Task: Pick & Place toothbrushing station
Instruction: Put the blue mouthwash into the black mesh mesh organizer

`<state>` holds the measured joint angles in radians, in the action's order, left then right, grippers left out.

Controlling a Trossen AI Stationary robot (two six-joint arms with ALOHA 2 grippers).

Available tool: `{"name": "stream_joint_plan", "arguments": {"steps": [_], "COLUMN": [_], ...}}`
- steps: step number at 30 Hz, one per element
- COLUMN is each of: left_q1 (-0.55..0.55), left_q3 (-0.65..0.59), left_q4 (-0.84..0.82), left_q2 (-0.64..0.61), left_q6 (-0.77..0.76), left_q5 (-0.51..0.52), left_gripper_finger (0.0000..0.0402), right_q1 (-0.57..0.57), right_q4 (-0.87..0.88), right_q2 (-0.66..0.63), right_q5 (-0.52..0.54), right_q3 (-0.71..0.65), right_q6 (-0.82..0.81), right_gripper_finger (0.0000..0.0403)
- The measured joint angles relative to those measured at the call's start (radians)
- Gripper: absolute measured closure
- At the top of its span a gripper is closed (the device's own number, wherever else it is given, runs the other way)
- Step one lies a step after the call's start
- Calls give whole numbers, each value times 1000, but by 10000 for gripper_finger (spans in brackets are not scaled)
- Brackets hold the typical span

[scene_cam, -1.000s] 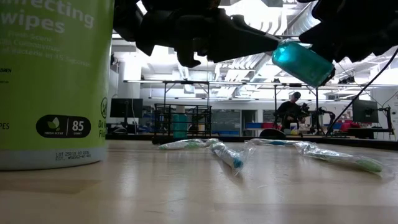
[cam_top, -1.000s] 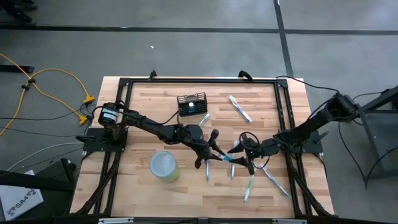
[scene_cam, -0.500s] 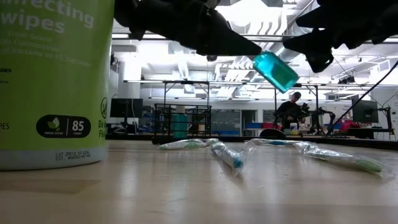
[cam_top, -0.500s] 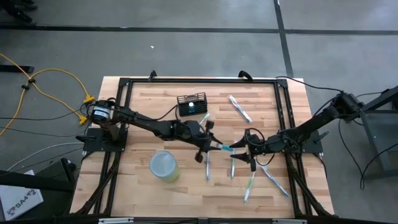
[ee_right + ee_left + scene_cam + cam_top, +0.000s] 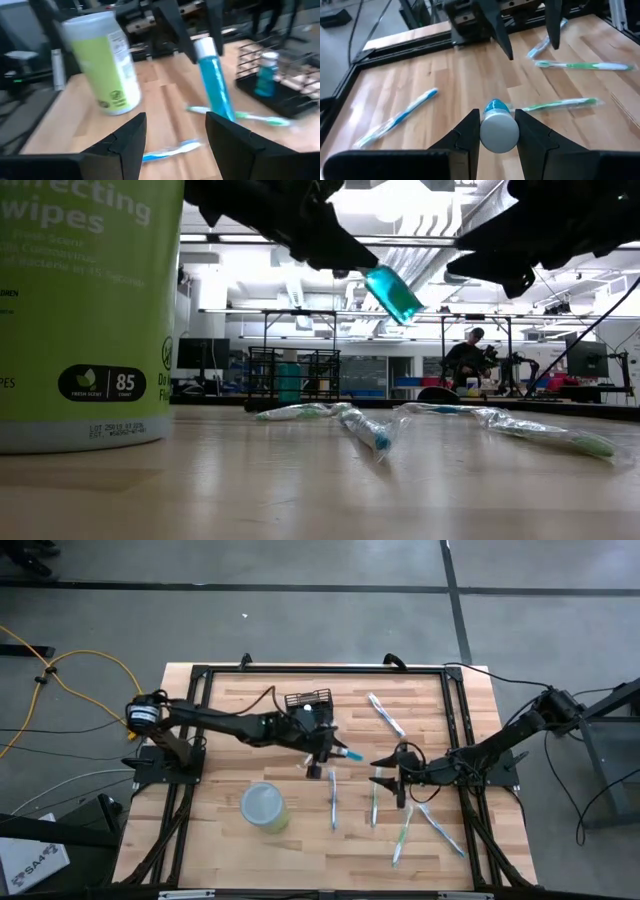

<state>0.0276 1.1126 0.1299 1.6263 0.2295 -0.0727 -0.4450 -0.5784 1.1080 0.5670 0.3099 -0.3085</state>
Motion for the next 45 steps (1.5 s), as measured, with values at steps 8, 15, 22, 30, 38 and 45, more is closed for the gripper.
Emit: {"name": "stream_joint_plan", "arguments": {"steps": [8,15,22,30,38,45], "left_q1": [59,126,215,286,291,292], "left_q3": [0,23,152,289,411,438], "left_q4": [-113,-226,-485,-724,-860,-953], "left_q2": [-70,-100,-101,-101,-93,-90], "left_q6": [-34,-39,-37,-42,-98,-157], "left_q5": [0,4,45,46,88,113], "left_gripper_finger": [313,313,313,313,313,313], "right_q1": [0,0,0,0,0,0], "right_q4": [7,5,6,6,6,7], "right_q2": [0,0,1,1,1,1], "right_q5": [217,244,242,242,242,241], "right_q3": [0,0,0,0,0,0], "right_q6": [48,150,181,152,152,152], "right_gripper_finger": [208,208,208,208,208,208]}}
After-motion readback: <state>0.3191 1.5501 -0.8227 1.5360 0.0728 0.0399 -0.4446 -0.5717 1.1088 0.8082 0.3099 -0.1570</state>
